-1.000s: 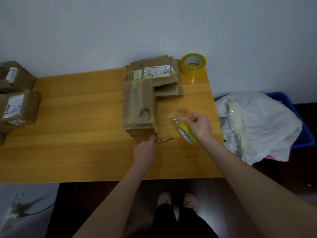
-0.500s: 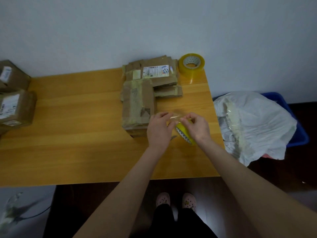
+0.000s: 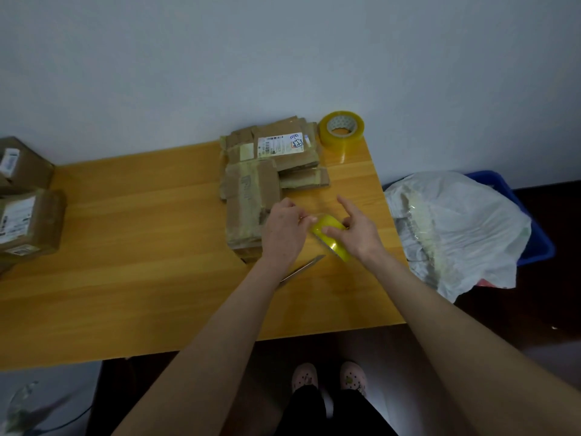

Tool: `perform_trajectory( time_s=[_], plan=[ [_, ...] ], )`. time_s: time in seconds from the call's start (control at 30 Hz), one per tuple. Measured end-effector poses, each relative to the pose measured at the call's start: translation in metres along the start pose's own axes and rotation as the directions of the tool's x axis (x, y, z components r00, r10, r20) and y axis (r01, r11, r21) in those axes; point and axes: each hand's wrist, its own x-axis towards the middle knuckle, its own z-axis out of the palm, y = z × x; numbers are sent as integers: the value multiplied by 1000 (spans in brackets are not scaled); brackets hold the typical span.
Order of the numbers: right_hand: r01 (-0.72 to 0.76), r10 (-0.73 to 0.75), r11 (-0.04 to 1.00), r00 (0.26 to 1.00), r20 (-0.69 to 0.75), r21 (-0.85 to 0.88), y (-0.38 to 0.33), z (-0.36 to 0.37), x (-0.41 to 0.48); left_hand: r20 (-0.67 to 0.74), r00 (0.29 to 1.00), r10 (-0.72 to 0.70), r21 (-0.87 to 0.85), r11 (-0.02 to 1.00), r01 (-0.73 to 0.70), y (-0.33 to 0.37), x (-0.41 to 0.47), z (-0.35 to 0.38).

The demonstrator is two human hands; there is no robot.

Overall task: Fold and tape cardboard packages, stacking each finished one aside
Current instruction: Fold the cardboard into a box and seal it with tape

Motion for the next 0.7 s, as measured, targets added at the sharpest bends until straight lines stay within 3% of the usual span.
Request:
perform_trajectory(
  time_s=[0.1,0.23,0.3,0.37,0.43,0.5,0.57,0.7],
  plan=[
    [15,-15,993,1000,-1,-116,-4,5,1,0,1000,-14,-4,1000,14,-6,-4,-4],
    [54,-103,917,989,-103,-395,24,21,-11,-237,963,-125,-204,976,76,-25,-5,-35],
    [68,-124,850,990,-72,-523,46,31,-15,-335,930,-154,-247,966,71,-46,-5,-55],
    [79,-89,810,996,12,-580,61,44,-15,-343,925,-165,-218,972,93,-67,-15,-64],
    [81,-86,822,996,18,-564,59,55,-13,-293,926,-240,-213,960,182,-89,-32,-60],
    [97,-151,867,986,-73,-489,44,62,-13,-213,927,-308,-212,941,264,-104,-50,-51],
    [167,-238,911,960,-150,-378,16,72,-19,-146,947,-286,-199,946,255,-107,-58,-40],
    [348,-352,878,935,48,-329,-33,118,-36,-66,984,-166,-158,975,154,-95,-45,-22]
  ],
)
